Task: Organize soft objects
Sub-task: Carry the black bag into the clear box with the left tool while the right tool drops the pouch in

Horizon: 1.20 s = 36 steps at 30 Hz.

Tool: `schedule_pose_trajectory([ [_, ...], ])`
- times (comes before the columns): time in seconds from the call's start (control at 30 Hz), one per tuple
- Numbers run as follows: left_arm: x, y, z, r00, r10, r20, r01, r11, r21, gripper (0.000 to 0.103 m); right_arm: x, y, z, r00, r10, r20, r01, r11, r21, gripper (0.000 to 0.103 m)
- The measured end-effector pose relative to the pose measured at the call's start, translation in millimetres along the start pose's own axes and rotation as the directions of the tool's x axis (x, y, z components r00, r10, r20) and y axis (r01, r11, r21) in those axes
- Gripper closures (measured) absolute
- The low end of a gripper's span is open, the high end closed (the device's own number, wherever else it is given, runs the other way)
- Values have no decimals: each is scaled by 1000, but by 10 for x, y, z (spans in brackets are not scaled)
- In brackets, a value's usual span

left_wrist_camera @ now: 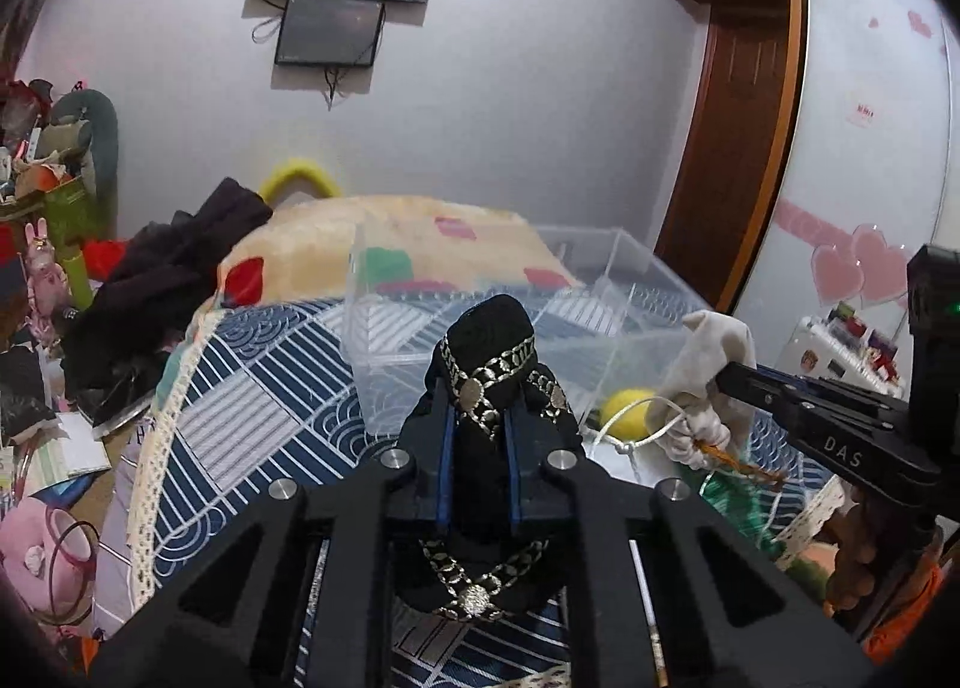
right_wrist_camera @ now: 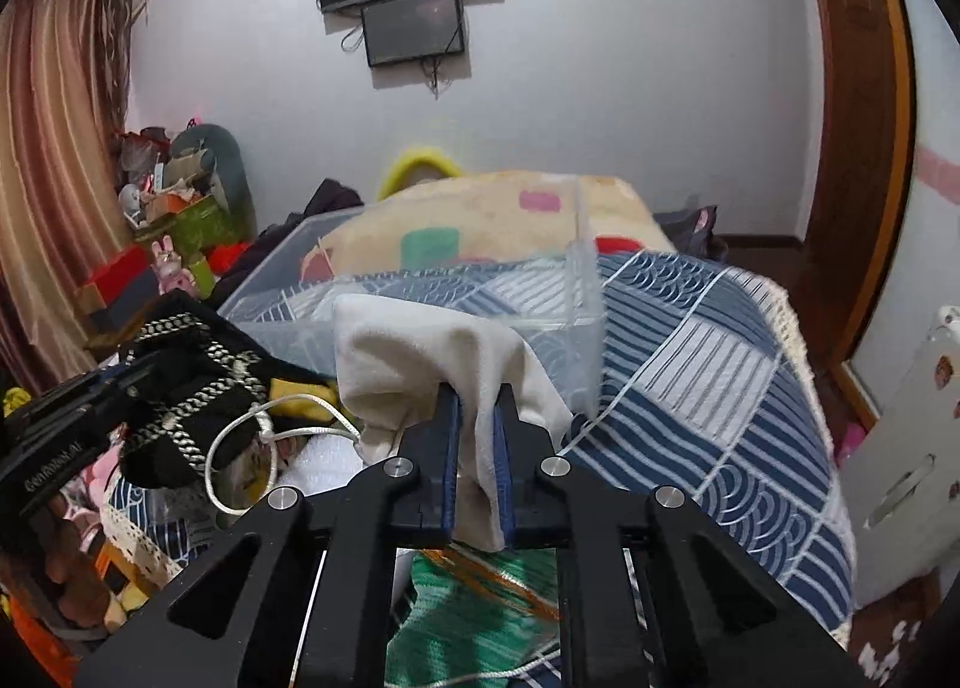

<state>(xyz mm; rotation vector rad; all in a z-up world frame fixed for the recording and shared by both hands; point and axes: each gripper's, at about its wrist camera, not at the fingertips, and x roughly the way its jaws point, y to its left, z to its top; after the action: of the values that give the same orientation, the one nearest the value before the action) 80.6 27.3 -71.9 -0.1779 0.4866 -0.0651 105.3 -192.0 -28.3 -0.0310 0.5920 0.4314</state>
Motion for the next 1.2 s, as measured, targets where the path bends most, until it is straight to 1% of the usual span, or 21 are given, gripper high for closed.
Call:
schedule_pose_trajectory([
  [0.13, -138, 37, 89, 999, -19, 35, 20, 1000, -14, 90, -162, -10, 78, 999, -6, 49, 6, 1000, 0, 94],
  [0.3, -253, 40, 218, 997, -5, 72, 6, 1000, -12, 90, -291, -44, 159, 995, -17, 99, 17, 1000, 1, 94],
  [0.4, -304, 51, 292, 994, 9, 104, -8, 1000, -18, 90, -325, -45, 264, 992, -35, 125, 36, 999, -3, 93],
  [0.5, -306, 54, 388, 993, 5, 120, -3, 1000, -23, 90, -332, -52, 356, 988, -39, 149, 40, 999, -4, 93],
  [0.73, -185, 12, 619, 986, 44, 159, -44, 999, -1, 90, -273, -56, 601, 980, -49, 193, 52, 999, -12, 93],
  [0.8, -123, 18, 676, 985, 50, 162, -50, 999, -3, 90, -242, -35, 664, 979, -47, 198, 49, 999, -3, 93],
  [1.0, 119, 32, 769, 986, 79, 149, -81, 997, 10, 90, -60, 64, 771, 977, -72, 200, 75, 997, -11, 93],
  [1.1, 291, 66, 770, 990, 82, 115, -84, 996, 11, 90, 92, 85, 788, 982, -73, 175, 78, 997, -18, 93],
  [1.2, 452, 93, 754, 993, 91, 81, -92, 996, 9, 90, 274, 92, 763, 988, -81, 133, 86, 996, -34, 93],
])
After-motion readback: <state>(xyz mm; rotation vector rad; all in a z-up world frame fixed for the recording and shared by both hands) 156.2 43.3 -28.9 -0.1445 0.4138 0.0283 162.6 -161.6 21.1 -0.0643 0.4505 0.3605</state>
